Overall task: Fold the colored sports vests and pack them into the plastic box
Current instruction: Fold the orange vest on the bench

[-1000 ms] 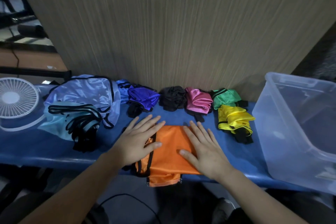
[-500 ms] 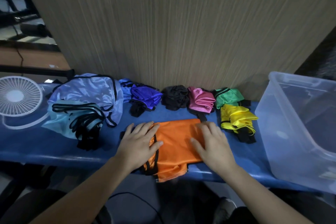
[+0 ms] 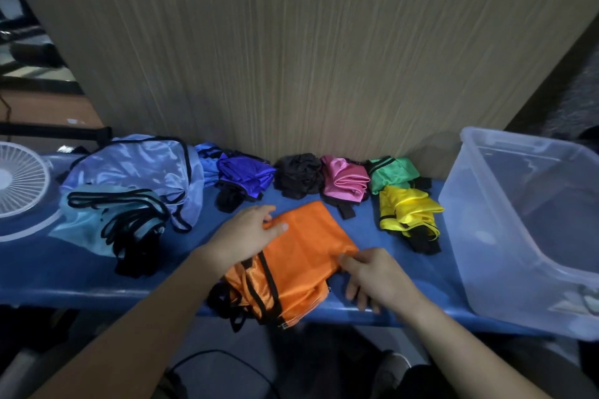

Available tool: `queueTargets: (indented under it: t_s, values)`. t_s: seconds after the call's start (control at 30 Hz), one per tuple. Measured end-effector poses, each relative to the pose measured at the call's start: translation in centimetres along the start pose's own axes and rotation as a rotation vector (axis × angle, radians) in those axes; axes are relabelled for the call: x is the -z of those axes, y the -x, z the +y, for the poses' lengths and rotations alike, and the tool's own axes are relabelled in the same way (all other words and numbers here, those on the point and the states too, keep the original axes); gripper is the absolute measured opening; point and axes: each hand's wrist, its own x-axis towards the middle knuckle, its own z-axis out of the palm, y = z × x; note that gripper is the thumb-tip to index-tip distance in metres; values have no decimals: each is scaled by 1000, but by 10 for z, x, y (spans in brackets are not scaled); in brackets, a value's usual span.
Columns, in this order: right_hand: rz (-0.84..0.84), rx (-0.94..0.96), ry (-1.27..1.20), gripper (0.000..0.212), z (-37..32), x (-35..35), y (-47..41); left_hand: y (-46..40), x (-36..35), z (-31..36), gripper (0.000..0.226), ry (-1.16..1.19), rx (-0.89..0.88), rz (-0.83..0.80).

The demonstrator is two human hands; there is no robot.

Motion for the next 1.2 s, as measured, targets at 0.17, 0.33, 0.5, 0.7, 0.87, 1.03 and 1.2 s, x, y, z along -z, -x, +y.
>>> queueTargets:
  t_s: [0.17,0.33,0.5,0.7,0.87,1.03,1.2]
  values:
    - [56,15,-44,21,1,-4,-9,-39,5,5,57,-64,102,-72]
    - [123,54,41,25,-1,-6,-26,-43,12,2,31,203,72,-177]
    - [187,134,83,15,-10,-9,-46,-35,20,4,29,531,95,-281]
    - [108,27,-254,23,-22,-11,-53,-29,14,5,38,800,248,-240]
    - [109,-14,-380,37,-22,-9,-52,-29,14,6,23,879,164,-253]
    - [78,-29,-433,43,-16,-4,-55,-26,20,7,35,983,85,-248]
    - [-10,-52,-421,32,-17,3,-57,-21,23,2,41,1059,48,-227]
